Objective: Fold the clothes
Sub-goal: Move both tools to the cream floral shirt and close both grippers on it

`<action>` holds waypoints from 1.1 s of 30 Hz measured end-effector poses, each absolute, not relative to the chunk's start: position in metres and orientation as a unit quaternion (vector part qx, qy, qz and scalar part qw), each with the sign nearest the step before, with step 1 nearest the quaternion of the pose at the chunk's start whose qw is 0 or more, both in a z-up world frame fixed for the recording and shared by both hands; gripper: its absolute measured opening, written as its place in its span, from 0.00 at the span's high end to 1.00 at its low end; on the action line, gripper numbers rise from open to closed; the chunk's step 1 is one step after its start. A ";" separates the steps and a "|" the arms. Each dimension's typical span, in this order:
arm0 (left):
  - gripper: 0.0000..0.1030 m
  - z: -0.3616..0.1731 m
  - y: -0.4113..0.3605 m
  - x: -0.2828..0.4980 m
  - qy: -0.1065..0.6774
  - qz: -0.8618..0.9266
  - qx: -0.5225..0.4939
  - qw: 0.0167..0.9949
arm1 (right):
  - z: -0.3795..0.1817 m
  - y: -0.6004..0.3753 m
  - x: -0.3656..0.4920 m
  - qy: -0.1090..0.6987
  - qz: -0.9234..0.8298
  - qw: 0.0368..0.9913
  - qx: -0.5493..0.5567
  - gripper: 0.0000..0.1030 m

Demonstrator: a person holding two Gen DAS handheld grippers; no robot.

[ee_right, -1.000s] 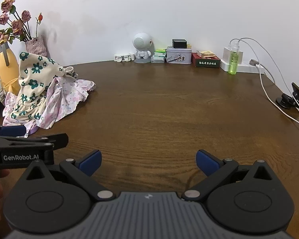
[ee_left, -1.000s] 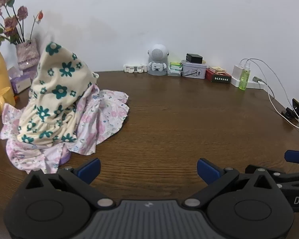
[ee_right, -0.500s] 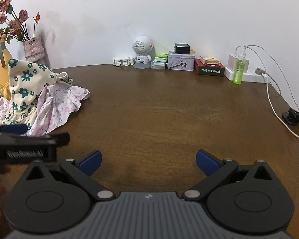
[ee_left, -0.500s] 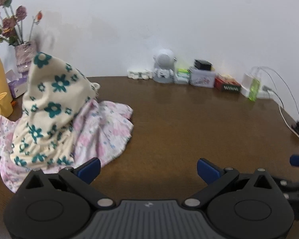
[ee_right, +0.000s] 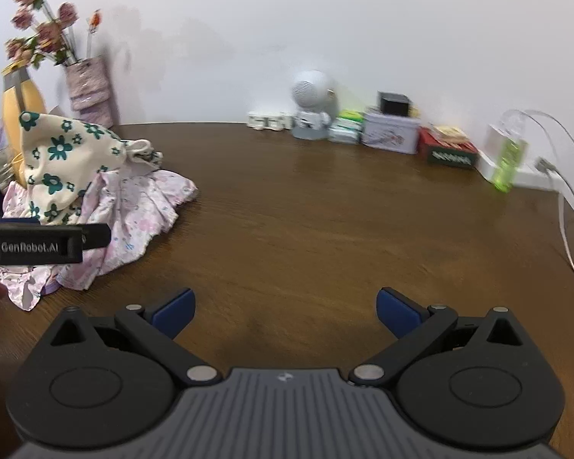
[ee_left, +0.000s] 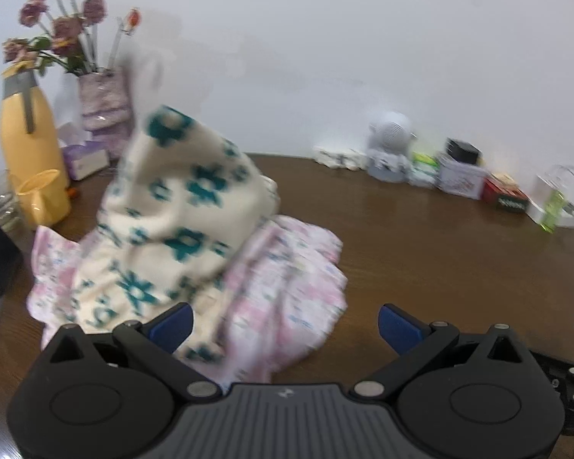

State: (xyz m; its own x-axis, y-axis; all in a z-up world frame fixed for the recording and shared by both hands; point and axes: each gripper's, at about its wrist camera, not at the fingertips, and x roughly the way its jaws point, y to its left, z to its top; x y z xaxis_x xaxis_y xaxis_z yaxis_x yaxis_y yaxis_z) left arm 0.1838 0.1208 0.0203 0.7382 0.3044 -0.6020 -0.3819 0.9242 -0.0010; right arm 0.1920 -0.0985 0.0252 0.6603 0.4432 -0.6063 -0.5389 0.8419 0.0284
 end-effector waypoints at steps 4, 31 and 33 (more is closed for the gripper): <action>0.00 0.029 0.152 0.182 0.304 0.221 -0.070 0.924 | 0.035 -0.075 0.210 0.299 0.303 0.900 -0.091 0.00; 0.04 0.024 0.258 0.199 0.315 0.204 -0.042 0.926 | 0.071 0.259 0.331 0.414 0.468 0.762 -0.171 0.26; 0.13 0.021 0.262 0.199 0.316 0.191 -0.045 0.928 | 0.060 0.270 0.333 0.427 0.466 0.756 -0.169 0.42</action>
